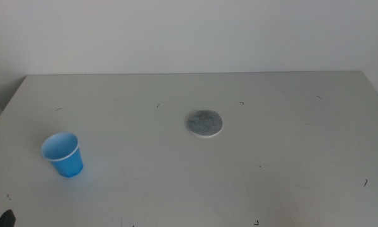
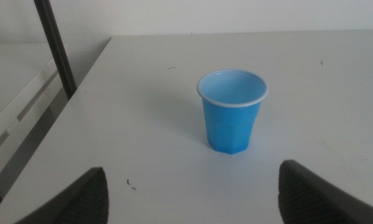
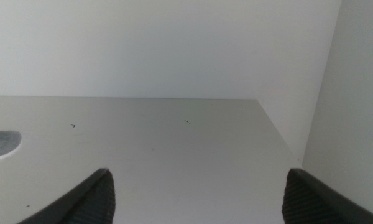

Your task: Place an empty cup on a cup mat.

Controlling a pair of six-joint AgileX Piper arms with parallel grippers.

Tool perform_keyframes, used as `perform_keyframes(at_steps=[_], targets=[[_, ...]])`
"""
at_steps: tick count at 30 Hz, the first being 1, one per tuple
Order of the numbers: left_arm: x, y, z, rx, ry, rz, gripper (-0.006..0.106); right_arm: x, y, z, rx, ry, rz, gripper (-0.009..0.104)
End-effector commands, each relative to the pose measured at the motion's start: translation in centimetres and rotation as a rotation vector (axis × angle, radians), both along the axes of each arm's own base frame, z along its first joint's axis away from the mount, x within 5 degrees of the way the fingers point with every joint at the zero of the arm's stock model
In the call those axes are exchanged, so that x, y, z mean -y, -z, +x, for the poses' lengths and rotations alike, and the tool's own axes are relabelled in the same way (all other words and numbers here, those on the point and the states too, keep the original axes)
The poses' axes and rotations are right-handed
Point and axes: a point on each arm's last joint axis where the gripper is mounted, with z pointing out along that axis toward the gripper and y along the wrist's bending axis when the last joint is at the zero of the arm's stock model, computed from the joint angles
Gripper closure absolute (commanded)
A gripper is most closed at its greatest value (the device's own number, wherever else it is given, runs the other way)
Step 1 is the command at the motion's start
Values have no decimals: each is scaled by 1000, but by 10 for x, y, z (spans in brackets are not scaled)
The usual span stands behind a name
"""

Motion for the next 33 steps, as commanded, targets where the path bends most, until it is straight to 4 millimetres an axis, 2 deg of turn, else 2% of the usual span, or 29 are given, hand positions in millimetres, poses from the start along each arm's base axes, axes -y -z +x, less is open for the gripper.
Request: perform_keyframes(at_steps=[1,2,3,8,17,29,33], targets=[[1,-11,0,107,7,-8,-5,0,-12,-2,108,-4,-23,1],[1,-11,0,109,7,-11,-5,0,-12,-2,108,-4,-23,1],[1,-27,2,104,6,-20,-5,0,-12,-2,108,-4,-23,1],[1,-59,11,90,6,-20,-5,0,-12,-2,108,-4,-23,1],[0,-120,42,-36,-7,-48,-5,0,-12,-2,108,-4,-23,1],[0,-183,93,-294,-27,-97,-5,0,-12,-2,108,-4,-23,1],[0,-193,116,-390,-34,-98,-5,0,-12,-2,108,-4,-23,1]])
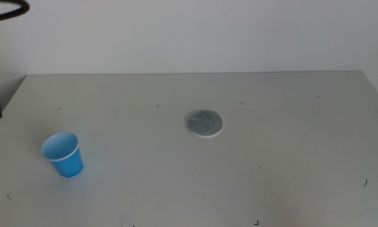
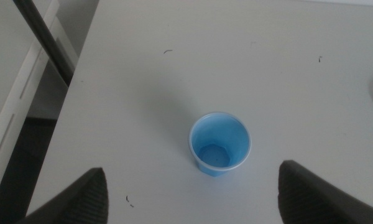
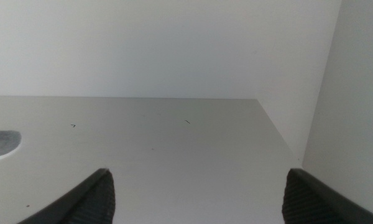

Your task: Place an empty cup on a cup mat.

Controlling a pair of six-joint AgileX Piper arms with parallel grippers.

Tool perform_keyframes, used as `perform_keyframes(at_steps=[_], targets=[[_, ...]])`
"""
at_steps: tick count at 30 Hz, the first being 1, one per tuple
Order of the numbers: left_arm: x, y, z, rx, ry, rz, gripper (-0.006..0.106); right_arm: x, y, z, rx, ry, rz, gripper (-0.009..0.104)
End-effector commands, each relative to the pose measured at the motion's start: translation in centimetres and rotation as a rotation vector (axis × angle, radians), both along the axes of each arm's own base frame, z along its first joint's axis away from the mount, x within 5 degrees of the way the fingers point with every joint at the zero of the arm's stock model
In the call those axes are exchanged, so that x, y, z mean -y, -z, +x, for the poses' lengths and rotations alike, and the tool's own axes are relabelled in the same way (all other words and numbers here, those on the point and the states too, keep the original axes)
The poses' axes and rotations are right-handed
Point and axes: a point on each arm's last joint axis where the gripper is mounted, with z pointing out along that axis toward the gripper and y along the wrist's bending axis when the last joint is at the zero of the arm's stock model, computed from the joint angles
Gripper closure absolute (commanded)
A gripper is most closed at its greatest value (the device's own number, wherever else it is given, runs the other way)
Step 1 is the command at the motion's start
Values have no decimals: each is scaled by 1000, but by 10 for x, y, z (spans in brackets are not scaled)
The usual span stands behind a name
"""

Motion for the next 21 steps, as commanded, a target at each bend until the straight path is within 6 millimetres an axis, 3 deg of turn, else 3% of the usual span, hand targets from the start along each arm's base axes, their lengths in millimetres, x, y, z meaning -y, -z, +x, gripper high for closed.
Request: perform_keyframes(at_steps=[1,9,21], targets=[[0,-18,16,19,-8,-16,-5,0,-12,-2,108,-4,-23,1],[-1,-20,61,-125,-13,-18,-5,0,-12,-2,108,-4,-23,1],[-1,18,102,-328,-16,-27,-5,0,-12,-2,108,-4,-23,1]])
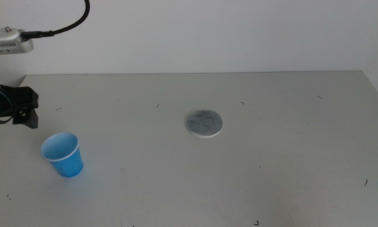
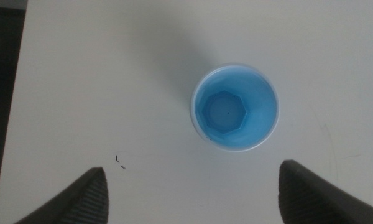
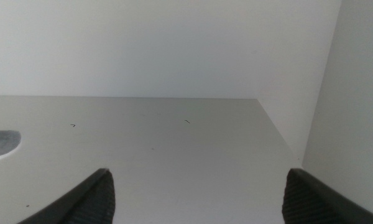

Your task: Place an empty cup on a cup mat.

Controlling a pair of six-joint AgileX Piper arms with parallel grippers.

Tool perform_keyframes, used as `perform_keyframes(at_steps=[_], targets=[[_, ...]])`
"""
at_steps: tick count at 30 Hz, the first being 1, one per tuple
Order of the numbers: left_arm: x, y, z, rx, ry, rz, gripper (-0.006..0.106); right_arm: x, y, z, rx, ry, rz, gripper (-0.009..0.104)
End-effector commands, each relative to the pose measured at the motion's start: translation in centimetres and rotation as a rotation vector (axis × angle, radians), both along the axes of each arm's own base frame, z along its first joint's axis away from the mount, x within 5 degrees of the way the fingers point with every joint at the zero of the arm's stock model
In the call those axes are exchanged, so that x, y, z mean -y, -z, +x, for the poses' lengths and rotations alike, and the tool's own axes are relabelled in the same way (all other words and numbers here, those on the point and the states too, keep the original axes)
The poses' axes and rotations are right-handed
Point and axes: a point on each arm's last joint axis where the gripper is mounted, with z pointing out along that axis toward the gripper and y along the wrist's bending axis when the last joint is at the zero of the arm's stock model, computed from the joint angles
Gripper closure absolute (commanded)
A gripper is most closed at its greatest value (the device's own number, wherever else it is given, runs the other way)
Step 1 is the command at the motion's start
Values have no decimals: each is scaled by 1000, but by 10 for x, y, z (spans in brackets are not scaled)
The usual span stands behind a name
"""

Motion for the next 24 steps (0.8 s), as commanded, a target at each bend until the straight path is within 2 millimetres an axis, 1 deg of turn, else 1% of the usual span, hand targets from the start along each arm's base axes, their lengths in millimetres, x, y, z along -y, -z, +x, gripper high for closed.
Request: perform_keyframes(at_steps=[1,7,9,12,14,18,20,24], targets=[[0,-15,4,80,-11,-11,-5,0,-12,-2,108,-4,-23,1],[-1,-13,7,83,-8,8,-5,0,-12,-2,108,-4,-23,1],[0,-14,9,106,-9,-7,-5,0,-12,-2,108,-4,-23,1],[2,-11,12,92,20,-17,-5,0,-12,-2,108,-4,-23,1],[-2,-7,18,63,6,-17,-5,0,-12,-2,108,-4,-23,1],[-10,10,32,-27,-2,-64,-5,0,-12,-2,108,-4,-23,1],[-12,19,39,-44,12,-84,-5,0,-12,-2,108,-4,-23,1],[-17,37,53,-69,15,-71,-5,0,-12,-2,108,-4,-23,1]])
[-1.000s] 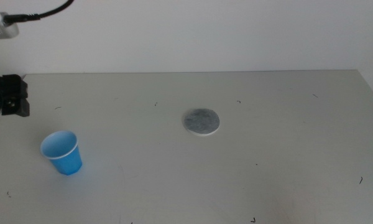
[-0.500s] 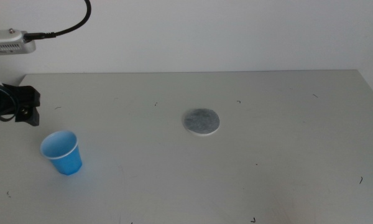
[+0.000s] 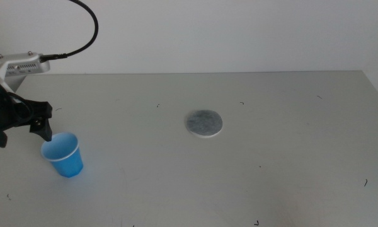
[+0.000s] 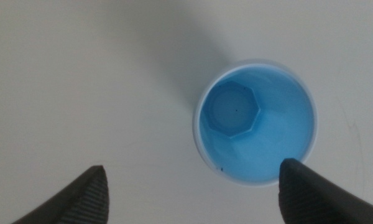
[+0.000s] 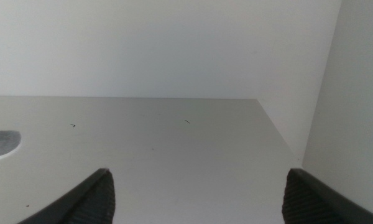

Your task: Place an empty cup on a cup mat.

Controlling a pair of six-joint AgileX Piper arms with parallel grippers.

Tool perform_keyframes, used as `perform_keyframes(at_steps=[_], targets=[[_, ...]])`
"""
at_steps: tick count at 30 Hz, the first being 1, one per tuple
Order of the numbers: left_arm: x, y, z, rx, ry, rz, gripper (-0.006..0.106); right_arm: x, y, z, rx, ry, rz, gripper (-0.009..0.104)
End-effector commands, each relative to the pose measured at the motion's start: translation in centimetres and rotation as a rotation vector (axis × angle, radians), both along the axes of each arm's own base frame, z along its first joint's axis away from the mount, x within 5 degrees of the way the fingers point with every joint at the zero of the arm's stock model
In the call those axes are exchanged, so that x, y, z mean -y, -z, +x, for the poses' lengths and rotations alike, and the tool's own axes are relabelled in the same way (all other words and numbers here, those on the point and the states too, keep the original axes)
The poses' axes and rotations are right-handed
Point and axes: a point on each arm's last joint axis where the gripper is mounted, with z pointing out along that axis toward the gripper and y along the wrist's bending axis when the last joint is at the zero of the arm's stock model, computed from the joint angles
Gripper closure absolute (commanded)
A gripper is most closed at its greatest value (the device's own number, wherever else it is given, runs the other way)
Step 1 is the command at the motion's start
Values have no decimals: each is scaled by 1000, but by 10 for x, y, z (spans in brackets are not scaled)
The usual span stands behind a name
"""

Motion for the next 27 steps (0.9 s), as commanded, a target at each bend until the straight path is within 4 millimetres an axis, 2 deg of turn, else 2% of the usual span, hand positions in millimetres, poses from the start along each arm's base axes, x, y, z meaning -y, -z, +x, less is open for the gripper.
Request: perform_keyframes(at_steps=[1,13,16,18,26,27], targets=[[-1,-10,11,94,-3,2,-5,0,-12,-2,108,-4,-23,1],[-5,47,45,38,-9,0,-4,0,-12,-2,108,-4,-23,1],[-5,57,48,19,-10,-1,4,0,-12,-2,108,-4,-23,1],[-5,61,49,7,-9,-2,19,0,-12,-2,108,-4,-23,1],[0,63,48,-18,-34,-60,99,0,-12,-2,108,-4,-23,1],[2,61,47,-20,-19,-61,100,0,-12,-2,108,-4,-23,1]])
